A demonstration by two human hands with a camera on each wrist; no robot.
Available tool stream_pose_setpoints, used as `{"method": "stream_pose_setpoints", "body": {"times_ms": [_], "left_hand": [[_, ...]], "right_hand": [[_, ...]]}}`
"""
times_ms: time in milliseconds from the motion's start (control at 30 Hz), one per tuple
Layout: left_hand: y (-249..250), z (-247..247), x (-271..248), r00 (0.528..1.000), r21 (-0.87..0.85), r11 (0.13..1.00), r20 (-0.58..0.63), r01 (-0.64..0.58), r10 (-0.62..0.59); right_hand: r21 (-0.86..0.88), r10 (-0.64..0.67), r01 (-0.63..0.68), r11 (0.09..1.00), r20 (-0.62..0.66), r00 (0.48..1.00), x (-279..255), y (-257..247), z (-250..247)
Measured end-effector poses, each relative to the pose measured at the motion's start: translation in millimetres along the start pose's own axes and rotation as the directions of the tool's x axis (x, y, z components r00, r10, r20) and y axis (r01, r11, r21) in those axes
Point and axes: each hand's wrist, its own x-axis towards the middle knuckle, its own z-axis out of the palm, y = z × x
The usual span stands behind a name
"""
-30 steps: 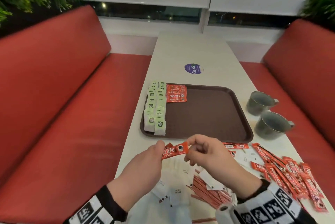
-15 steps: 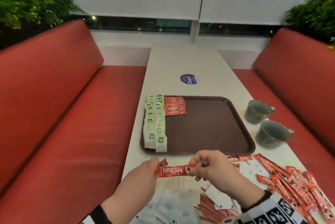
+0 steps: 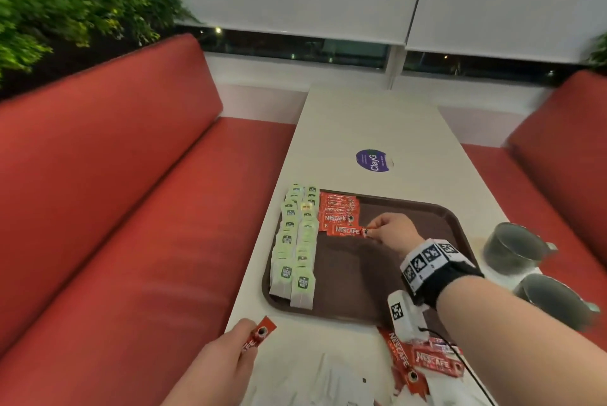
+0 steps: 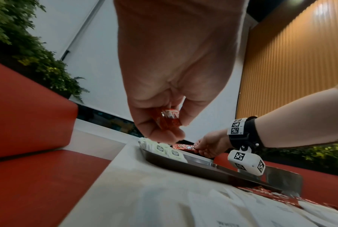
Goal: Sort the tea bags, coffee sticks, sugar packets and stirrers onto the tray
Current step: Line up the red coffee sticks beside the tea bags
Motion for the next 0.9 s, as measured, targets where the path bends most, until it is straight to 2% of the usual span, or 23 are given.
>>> {"method": "stream_pose_setpoints", "body": {"times_ms": [200, 400, 600, 733, 900], "left_hand": [[-15.9, -4.4, 8.3, 0.994, -0.028, 0.995, -0.032, 0.099, -0.100], [-15.2, 0.3, 13.7, 0.992, -0.033, 0.992, -0.047, 0.118, -0.120], [-12.4, -1.5, 18.1, 0.994, -0.031, 0.993, -0.018, 0.111, -0.111], [-10.3, -5.5, 17.5, 0.994, -0.040, 0.993, 0.007, 0.112, -0.112], [-9.2, -7.1, 16.9, 0.987, -0.081, 0.985, 0.060, 0.154, -0.150]], "right_hand": [[-0.122, 0.071, -0.062, 0.991, 0.074, 0.995, 47.1, -1.6, 22.6], [-0.090, 0.128, -0.123, 0.988, 0.058, 0.990, 61.3, 0.1, 32.6], [-0.118, 0.110, -0.103, 0.988, 0.054, 0.992, 66.9, 0.6, 36.6], [-0.195, 0.055, -0.047, 0.980, 0.033, 0.998, 67.2, 1.5, 38.3], [-0.256, 0.019, -0.014, 0.966, 0.017, 1.000, 64.9, 0.6, 38.6]]}}
